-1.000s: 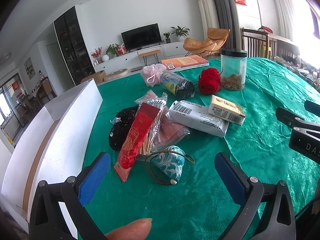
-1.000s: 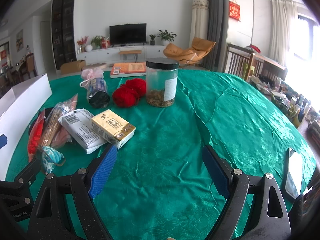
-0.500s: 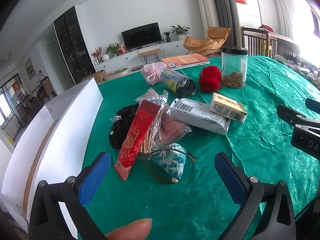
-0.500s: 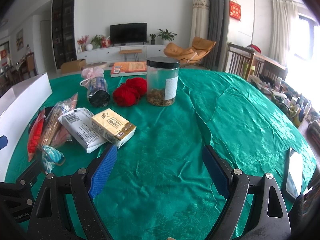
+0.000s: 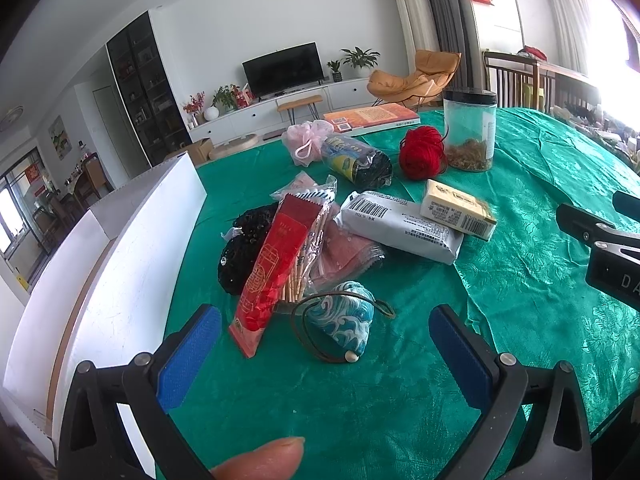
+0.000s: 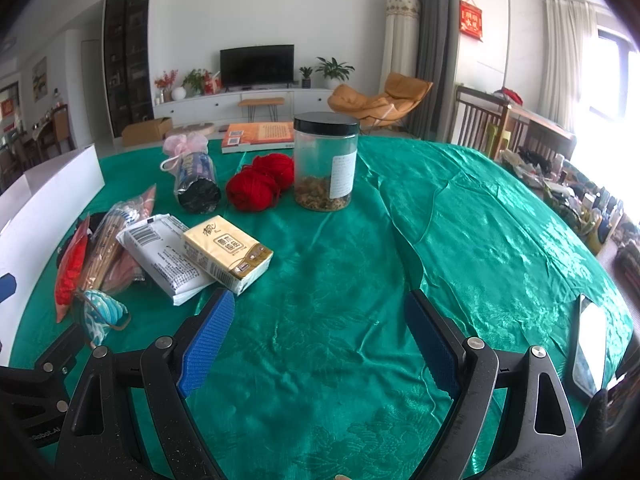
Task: Organize soft objects
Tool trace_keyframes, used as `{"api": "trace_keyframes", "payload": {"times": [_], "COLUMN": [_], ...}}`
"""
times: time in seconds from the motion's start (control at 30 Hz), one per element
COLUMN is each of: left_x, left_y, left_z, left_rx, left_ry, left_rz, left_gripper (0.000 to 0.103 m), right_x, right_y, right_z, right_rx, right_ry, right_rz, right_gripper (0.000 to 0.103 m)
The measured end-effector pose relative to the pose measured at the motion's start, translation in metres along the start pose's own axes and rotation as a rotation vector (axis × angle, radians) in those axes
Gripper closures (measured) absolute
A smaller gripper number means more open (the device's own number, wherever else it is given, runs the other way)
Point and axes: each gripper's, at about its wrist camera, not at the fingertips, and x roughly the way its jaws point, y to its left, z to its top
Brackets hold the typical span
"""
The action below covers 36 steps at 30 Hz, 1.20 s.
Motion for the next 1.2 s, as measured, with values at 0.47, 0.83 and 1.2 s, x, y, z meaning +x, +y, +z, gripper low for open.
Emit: {"api": "trace_keyframes", "payload": {"times": [0.47,0.83,1.2], "left_x": [0.004,0.006,0.035], "left_y": [0.001,-0.002,-0.010], "left_z": [-0.006,-0.007,-0.019], "left_rx": [0.004,0.009,0.036], "left_ry": [0.010,0.019,0.114], "left_rz": [0.005,0.005,-0.024], "left_gripper": [0.000,0.000,0.000], "right_x": [0.002,0.002,0.005], "right_y": [0.001,0.001,0.003], "right_z": [0.000,-0.001,-0.003], "right_rx": [-0.001,-0.002,0.000], "right_ry": [0.004,0.005,0.017], "right_rz": [0.001,0.001,0.003], "right_gripper": [0.014,0.014,0.014]}}
